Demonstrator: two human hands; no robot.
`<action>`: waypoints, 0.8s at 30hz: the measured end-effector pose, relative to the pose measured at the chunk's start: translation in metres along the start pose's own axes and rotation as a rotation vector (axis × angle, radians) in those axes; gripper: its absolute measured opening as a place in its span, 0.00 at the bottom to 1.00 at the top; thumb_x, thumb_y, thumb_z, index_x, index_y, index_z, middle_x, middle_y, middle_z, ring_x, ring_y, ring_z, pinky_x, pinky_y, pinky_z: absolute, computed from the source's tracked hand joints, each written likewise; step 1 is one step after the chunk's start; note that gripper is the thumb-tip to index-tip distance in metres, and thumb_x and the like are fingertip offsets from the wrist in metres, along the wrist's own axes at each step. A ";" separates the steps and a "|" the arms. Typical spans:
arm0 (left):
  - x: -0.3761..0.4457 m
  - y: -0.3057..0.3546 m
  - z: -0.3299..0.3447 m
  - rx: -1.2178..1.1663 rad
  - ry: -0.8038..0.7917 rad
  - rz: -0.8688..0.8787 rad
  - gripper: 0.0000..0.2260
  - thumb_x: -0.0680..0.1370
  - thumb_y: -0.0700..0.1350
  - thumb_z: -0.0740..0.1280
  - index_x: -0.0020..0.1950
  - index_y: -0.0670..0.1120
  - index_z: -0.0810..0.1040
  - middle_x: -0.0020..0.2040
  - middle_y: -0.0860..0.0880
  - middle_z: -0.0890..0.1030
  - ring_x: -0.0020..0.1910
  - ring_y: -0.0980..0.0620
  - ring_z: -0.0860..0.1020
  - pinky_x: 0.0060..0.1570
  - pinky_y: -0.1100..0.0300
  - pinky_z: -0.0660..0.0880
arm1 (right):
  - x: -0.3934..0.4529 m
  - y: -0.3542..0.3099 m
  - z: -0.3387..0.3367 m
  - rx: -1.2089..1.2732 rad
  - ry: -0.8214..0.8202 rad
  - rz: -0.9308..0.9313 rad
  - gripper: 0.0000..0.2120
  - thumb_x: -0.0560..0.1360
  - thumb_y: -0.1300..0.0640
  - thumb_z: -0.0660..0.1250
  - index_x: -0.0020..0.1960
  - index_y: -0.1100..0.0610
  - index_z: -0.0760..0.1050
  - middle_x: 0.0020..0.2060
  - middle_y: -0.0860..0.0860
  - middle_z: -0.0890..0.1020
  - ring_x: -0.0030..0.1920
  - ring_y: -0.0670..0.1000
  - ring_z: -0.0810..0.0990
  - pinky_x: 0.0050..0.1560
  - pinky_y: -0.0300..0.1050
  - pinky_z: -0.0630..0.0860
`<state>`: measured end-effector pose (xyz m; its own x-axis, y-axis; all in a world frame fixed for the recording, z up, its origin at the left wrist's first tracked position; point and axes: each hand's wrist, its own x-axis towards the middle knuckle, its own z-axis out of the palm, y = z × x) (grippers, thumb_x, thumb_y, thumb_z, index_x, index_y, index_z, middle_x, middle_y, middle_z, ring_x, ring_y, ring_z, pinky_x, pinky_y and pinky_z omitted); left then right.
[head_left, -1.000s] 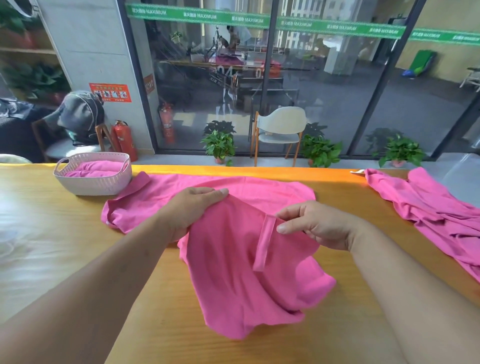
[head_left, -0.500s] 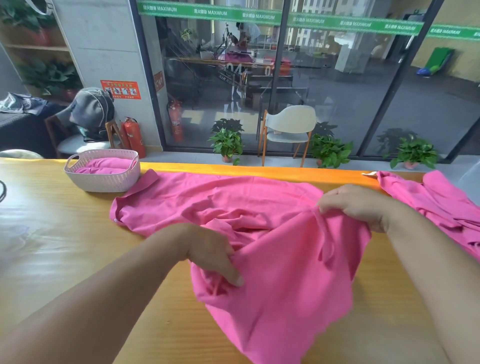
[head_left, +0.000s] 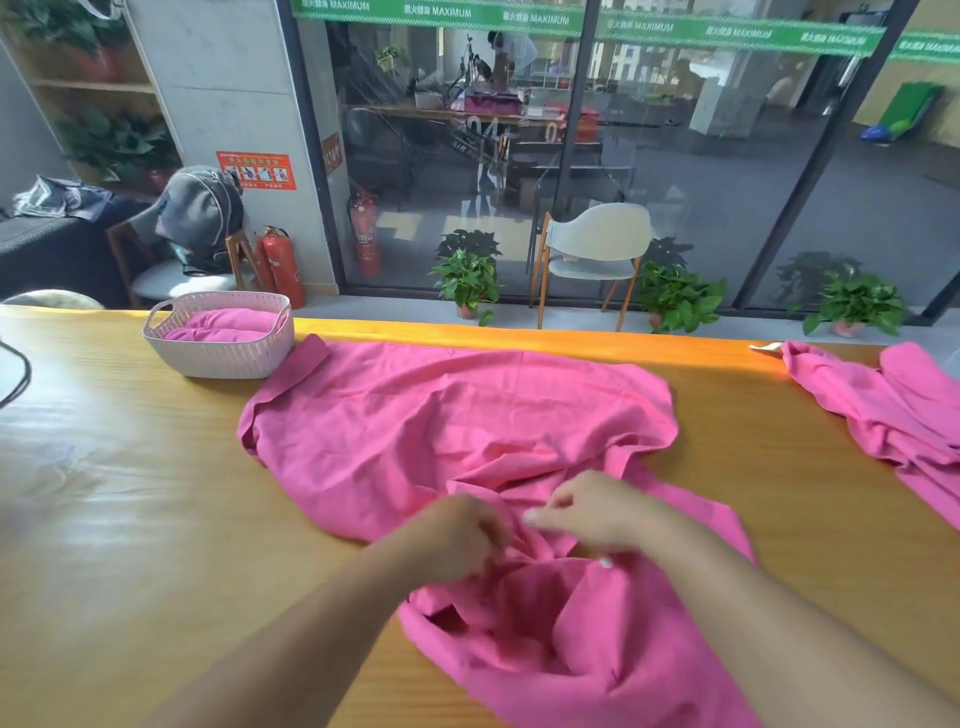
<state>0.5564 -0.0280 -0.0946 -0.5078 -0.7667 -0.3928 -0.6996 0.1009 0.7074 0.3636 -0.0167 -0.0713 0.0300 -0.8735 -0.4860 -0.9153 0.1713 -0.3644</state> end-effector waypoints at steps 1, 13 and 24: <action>0.006 -0.019 -0.010 -0.044 0.240 -0.086 0.13 0.72 0.34 0.63 0.47 0.49 0.82 0.43 0.49 0.83 0.43 0.50 0.79 0.43 0.60 0.76 | -0.005 -0.009 0.011 -0.004 -0.080 -0.012 0.26 0.71 0.32 0.67 0.43 0.56 0.82 0.36 0.51 0.83 0.33 0.49 0.78 0.33 0.41 0.72; 0.058 -0.104 -0.040 0.355 0.673 -0.279 0.22 0.80 0.54 0.61 0.72 0.49 0.68 0.76 0.44 0.63 0.75 0.44 0.60 0.74 0.50 0.55 | 0.039 -0.029 0.028 -0.081 0.111 0.025 0.15 0.78 0.49 0.63 0.49 0.58 0.83 0.49 0.56 0.85 0.50 0.54 0.82 0.46 0.44 0.74; 0.135 -0.130 -0.053 0.471 0.353 -0.373 0.41 0.73 0.75 0.48 0.80 0.54 0.48 0.80 0.46 0.46 0.79 0.45 0.44 0.76 0.45 0.47 | 0.145 0.047 0.051 -0.111 0.234 0.439 0.32 0.82 0.37 0.45 0.81 0.50 0.43 0.80 0.54 0.42 0.80 0.55 0.42 0.78 0.56 0.45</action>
<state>0.6053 -0.1782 -0.2082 -0.0531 -0.9558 -0.2891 -0.9797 -0.0062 0.2005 0.3449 -0.1122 -0.1991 -0.4461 -0.8109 -0.3787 -0.8590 0.5068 -0.0733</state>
